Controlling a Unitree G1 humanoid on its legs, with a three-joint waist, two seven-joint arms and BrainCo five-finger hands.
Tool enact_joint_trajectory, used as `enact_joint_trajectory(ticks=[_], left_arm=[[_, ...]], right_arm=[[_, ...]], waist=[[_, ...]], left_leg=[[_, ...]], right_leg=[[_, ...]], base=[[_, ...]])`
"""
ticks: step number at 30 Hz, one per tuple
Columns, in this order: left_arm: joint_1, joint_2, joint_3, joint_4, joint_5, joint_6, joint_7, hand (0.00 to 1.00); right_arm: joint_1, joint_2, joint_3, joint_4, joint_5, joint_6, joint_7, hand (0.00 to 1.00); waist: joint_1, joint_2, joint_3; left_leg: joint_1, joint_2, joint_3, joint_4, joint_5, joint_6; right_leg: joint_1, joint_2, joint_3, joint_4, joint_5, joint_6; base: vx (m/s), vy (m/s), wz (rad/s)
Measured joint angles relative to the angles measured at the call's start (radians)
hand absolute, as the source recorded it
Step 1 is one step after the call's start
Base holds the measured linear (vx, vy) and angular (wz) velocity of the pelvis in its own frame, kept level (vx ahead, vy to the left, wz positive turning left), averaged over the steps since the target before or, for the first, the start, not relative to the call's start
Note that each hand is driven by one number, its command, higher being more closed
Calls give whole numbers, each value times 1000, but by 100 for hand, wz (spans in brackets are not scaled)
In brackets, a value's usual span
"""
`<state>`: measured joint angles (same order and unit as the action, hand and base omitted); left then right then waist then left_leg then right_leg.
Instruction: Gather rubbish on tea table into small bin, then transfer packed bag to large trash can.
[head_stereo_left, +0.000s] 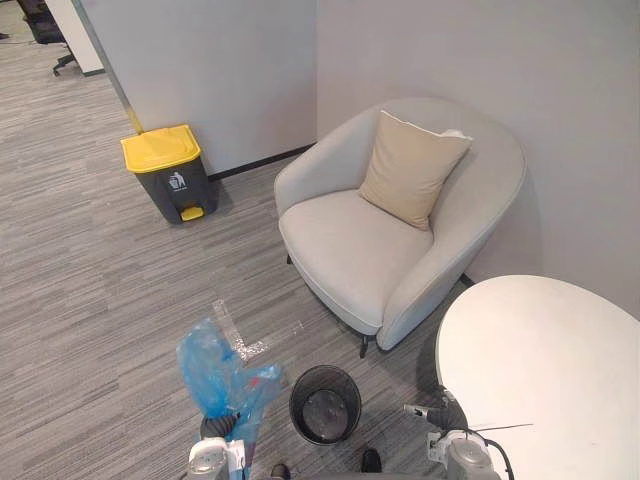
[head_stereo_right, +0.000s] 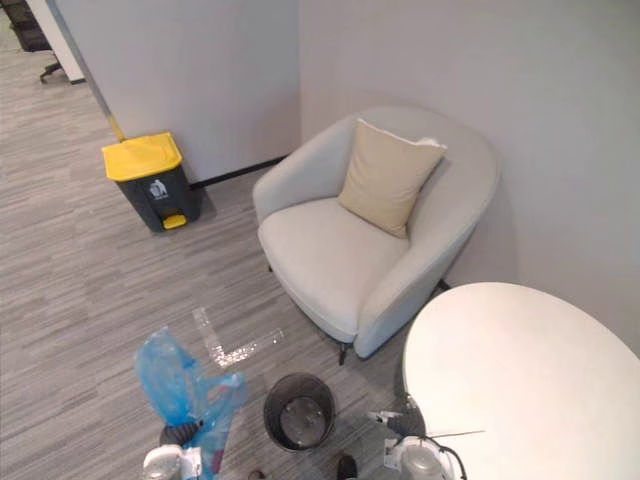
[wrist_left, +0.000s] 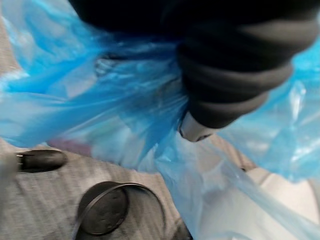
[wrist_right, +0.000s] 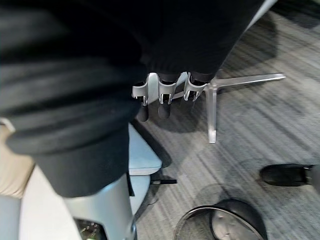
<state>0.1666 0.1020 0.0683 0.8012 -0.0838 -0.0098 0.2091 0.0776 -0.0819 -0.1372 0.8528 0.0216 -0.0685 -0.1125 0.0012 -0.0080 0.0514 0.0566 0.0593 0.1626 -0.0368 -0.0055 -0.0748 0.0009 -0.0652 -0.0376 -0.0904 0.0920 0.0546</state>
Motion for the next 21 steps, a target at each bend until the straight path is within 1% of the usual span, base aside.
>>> enact_joint_trajectory(ticks=[2, 4, 5, 6, 7, 8, 9, 10, 11, 12, 13, 14, 15, 16, 17, 18, 19, 20, 21], left_arm=[[13, 0, 6, 16, 0, 0, -3, 100], [14, 0, 13, 21, -1, 1, -14, 100], [11, -1, 13, 21, -3, 1, -17, 100], [3, -2, 13, 21, -7, 1, -17, 100], [-4, -2, 13, 20, -10, 1, -17, 100], [-10, -2, 13, 18, -12, 1, -17, 100], [-20, -2, 13, 10, -19, 1, -17, 100], [-23, -4, 13, -5, -21, 1, -17, 100], [-32, -4, 15, -13, -21, -2, -17, 100], [-52, -9, 17, -20, -22, -8, -16, 100], [-54, -9, 12, -32, -23, -12, -16, 100], [-54, -8, 11, -37, -23, -12, -16, 100], [-54, -7, 10, -51, -23, -17, -16, 100], [-59, -10, 10, -63, -23, -19, -14, 100], [-63, -13, 9, -64, -23, -20, -14, 100], [-69, -25, 1, -63, -25, -21, -13, 100], [-74, -50, -19, -60, -26, -20, -13, 100], [-75, -57, -23, -59, -26, -20, -15, 100], [-71, -79, -31, -57, -27, -20, -15, 100]], right_arm=[[-3, 0, 0, 10, 0, 1, 2, 0], [-18, -1, 0, 36, 0, 2, 2, 0], [-23, 0, 1, 38, 0, 3, 1, 0], [-40, 2, 2, 38, -1, 4, -1, 0], [-55, 3, 4, 38, -3, 6, -6, 0], [-59, 3, 6, 38, -3, 7, -8, 0], [-62, 3, 15, 38, -4, 7, -12, 0], [-66, 0, 28, 35, -7, 7, -20, 0], [-68, 2, 28, 35, -10, 7, -22, 0], [-61, 7, 28, 38, -15, 11, -25, 0], [-57, 22, 30, 38, -21, 10, -25, 0], [-58, 26, 31, 38, -21, 9, -25, 0], [-61, 34, 44, 38, -21, 8, -25, 0], [-88, 38, 56, 38, -21, 8, -28, 0], [-100, 37, 60, 38, -21, 8, -30, 0], [-130, 37, 62, 35, -21, 6, -37, 0], [-152, 30, 61, 33, -21, 4, -45, 0], [-152, 30, 61, 34, -21, 4, -47, 0], [-139, 35, 62, 36, -21, 6, -48, 0]], waist=[[2, -2, 1], [4, -6, 7], [7, -10, 16], [8, -13, 41], [10, -19, 64], [10, -23, 68], [13, -28, 72], [17, -25, 72], [15, -23, 79], [15, -25, 81], [23, -23, 84], [27, -27, 82], [48, -38, 75], [63, -46, 71], [63, -50, 69], [67, -30, 75], [62, 21, 100], [60, 29, 107], [56, 45, 113]], left_leg=[[-2, -1, 23, 7, -15, -3], [-6, -3, 40, 7, -18, 2], [-13, -4, 49, 12, -21, 4], [-25, -4, 54, 39, -27, -1], [-42, -1, 64, 82, -40, 15], [-54, -1, 66, 104, -47, 18], [-80, 1, 69, 144, -60, 32], [-113, 12, 61, 166, -58, 43], [-121, 14, 62, 170, -59, 44], [-129, 7, 24, 198, -57, 46], [-130, -4, -16, 219, -57, 47], [-133, -7, -24, 226, -56, 47], [-163, -12, -42, 254, -54, 43], [-209, -15, -56, 281, -47, 33], [-224, -13, -66, 286, -41, 27], [-265, -2, -82, 280, -14, 11], [-290, 23, -118, 272, 18, -1], [-292, 27, -130, 262, 32, -7], [-291, 36, -168, 220, 77, -23]], right_leg=[[-10, 0, 22, 1, -1, 10], [-25, -1, 41, 2, 2, 14], [-40, -1, 54, 14, 3, 17], [-59, -1, 60, 54, -8, 18], [-90, -1, 63, 122, -17, 15], [-106, -2, 67, 146, -21, 16], [-130, -4, 74, 178, -23, 26], [-136, -10, 81, 183, -31, 50], [-154, -16, 75, 262, -84, 52], [-191, -25, 70, 505, -223, 51], [-160, -31, 73, 648, -304, 85], [-147, -31, 76, 670, -320, 87], [-117, -30, 92, 672, -362, 81], [-112, -22, 108, 611, -387, 62], [-108, -18, 104, 583, -393, 50], [-98, 0, 101, 491, -397, 7], [-90, 35, 66, 449, -356, -22], [-87, 40, 52, 441, -347, -26], [-85, 54, 9, 433, -331, -43]], base=[[-30, 24, -31], [-33, 23, -31], [-38, 27, -24], [-41, 35, -31], [-39, 29, -22], [-54, 28, -22], [-89, 30, -6], [-75, 39, 6], [-46, 44, 53], [-6, 1, 92], [-24, -34, 92], [-68, -109, 77], [-176, -175, 44], [-159, -152, 42], [-289, -173, 30], [-296, -133, 41], [-367, -157, 43], [-308, -143, 65], [-301, -163, 72]])
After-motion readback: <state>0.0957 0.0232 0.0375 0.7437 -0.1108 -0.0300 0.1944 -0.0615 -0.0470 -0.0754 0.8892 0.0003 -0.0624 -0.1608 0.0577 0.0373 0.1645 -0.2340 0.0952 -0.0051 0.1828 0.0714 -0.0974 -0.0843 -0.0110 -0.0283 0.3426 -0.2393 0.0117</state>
